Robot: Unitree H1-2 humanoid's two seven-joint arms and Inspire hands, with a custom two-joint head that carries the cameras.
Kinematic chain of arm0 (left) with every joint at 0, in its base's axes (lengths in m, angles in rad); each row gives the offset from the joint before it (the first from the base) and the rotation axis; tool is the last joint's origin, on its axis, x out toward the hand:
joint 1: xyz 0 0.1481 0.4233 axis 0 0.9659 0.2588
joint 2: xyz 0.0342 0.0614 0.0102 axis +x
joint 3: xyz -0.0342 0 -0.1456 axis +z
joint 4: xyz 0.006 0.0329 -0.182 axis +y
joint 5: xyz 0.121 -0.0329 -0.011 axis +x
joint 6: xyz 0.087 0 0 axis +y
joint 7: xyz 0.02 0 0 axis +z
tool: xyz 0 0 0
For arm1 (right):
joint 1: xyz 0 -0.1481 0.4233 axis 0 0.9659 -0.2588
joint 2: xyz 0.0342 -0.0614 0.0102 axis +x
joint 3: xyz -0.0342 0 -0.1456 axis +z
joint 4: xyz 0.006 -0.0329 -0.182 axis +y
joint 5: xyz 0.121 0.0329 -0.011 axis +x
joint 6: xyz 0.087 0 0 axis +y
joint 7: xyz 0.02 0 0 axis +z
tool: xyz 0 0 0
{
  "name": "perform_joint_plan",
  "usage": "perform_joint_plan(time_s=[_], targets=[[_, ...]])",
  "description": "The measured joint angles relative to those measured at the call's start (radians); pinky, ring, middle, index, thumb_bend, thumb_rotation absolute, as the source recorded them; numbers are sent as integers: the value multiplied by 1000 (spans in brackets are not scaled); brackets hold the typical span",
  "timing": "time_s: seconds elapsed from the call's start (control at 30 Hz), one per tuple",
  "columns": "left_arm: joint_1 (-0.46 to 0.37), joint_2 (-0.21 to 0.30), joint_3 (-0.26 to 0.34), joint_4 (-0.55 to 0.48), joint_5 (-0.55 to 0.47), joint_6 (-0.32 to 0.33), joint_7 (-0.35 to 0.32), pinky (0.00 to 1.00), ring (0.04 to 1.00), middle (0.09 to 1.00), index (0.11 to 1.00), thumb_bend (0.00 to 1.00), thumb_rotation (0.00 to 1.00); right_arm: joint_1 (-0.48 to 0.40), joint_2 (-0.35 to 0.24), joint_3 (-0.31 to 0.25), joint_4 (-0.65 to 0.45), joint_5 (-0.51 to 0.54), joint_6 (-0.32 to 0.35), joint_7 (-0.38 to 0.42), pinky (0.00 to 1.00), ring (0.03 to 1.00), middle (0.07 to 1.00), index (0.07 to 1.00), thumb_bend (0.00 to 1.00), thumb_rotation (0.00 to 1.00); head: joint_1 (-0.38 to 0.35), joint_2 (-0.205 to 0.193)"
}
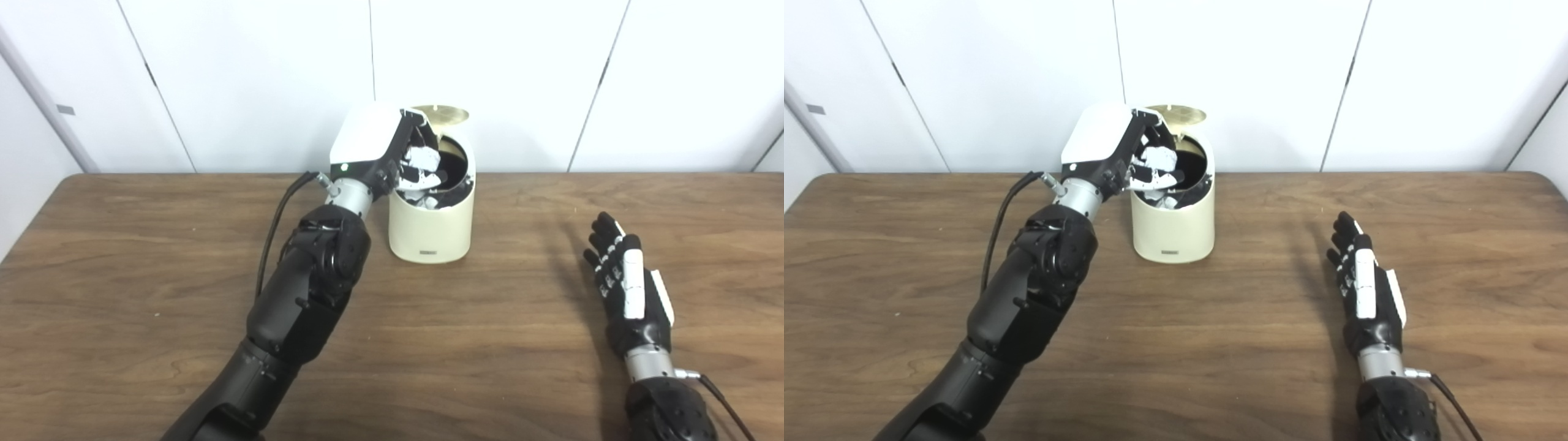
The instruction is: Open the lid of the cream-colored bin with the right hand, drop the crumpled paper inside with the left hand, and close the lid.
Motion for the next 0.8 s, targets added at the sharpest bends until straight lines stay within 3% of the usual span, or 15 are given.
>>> perform_joint_plan(time_s=[0.27,0.8], targets=[[1,-12,0,30,-1,-29,70,318,436,552,490,470,0,5,0,-1,-6,3,4,0,946,965,945,918,496,1000,-8,3],[-9,-24,-12,86,-9,-38,98,310,419,546,495,469,0,14,0,-2,-17,4,8,0,973,980,952,930,492,1000,-9,-3]])
